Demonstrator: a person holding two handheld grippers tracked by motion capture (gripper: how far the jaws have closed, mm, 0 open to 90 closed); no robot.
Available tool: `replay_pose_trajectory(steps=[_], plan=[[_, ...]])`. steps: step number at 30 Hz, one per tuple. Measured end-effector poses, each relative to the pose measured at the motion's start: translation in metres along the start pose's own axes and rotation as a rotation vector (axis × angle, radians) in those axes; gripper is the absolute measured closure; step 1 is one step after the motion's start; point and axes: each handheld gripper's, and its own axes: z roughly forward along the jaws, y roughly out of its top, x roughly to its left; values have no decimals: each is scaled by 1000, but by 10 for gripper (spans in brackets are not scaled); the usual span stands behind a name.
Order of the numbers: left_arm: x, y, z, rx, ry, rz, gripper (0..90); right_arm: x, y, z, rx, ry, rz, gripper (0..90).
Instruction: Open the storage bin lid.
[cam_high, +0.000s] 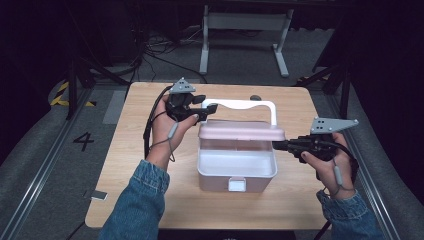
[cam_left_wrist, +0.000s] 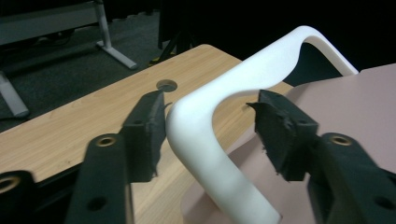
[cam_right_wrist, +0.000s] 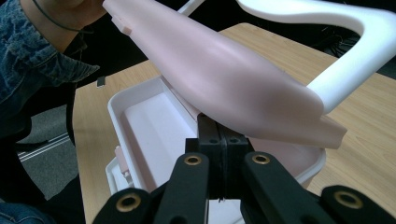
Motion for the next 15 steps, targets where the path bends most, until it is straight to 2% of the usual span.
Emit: replay_pose_trajectory(steps=[6, 15], plan=[[3, -8, -18, -18, 36, -14, 333, -1, 0, 1, -25, -10, 4, 900], [4, -23, -44, 3, 86, 12, 324, -2, 0, 1, -86, -30, 10, 900]])
